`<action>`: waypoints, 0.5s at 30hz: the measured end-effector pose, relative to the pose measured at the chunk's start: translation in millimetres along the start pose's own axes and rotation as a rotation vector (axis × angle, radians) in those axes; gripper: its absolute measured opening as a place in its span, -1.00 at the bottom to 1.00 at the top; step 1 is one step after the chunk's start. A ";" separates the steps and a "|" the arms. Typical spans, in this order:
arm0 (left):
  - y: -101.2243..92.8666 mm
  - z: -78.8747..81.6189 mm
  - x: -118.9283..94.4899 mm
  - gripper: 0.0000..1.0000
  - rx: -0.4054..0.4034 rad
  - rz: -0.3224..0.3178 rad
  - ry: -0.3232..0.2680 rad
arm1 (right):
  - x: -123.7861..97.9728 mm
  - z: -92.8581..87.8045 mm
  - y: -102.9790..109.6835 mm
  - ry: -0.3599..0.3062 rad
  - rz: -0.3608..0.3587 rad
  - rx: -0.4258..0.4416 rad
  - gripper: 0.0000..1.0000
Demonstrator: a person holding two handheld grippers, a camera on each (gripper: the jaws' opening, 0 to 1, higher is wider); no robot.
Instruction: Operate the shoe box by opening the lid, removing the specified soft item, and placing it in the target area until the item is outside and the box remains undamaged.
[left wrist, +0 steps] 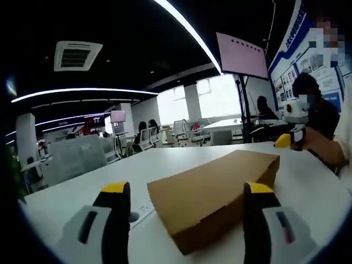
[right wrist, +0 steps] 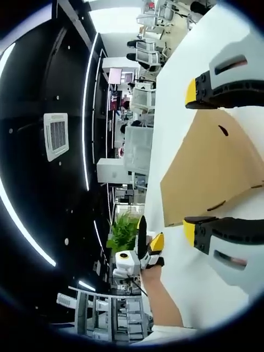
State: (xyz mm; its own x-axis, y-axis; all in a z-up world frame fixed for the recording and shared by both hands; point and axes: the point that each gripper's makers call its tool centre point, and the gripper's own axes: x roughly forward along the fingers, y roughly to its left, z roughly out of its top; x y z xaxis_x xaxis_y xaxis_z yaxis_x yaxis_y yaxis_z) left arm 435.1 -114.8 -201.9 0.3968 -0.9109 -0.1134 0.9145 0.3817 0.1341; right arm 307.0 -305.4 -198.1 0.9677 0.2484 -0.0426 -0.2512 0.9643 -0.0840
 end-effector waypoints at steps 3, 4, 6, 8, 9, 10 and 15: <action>1.0 -10.5 0.1 0.77 -0.004 0.009 0.022 | 0.9 -4.2 0.5 0.000 -0.003 -0.004 0.75; -0.4 -13.4 0.7 0.78 -0.003 0.005 0.014 | 1.6 -7.9 1.2 0.012 0.000 0.005 0.75; -1.8 -20.4 2.2 0.78 -0.005 -0.003 0.027 | 2.2 -13.9 1.7 0.036 -0.003 0.018 0.76; 0.4 -26.5 1.7 0.77 -0.011 -0.002 0.037 | 2.3 -20.6 4.1 0.061 -0.003 0.003 0.75; 1.3 -27.2 1.6 0.77 -0.015 -0.003 0.036 | 2.0 -23.0 3.3 0.071 -0.010 -0.013 0.75; 2.9 -27.8 1.2 0.77 -0.030 0.000 0.026 | 1.7 -25.4 2.1 0.077 -0.021 -0.029 0.74; 8.9 -34.4 1.9 0.70 -0.049 0.017 0.041 | 1.7 -35.0 -0.7 0.109 -0.035 -0.037 0.73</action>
State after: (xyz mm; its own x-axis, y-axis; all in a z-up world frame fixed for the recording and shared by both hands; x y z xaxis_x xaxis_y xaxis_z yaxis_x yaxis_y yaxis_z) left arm 446.7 -107.7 -234.9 0.4139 -0.8975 -0.1521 0.9101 0.4047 0.0885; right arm 308.1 -308.9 -232.9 0.9685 0.2012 -0.1469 -0.2199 0.9676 -0.1241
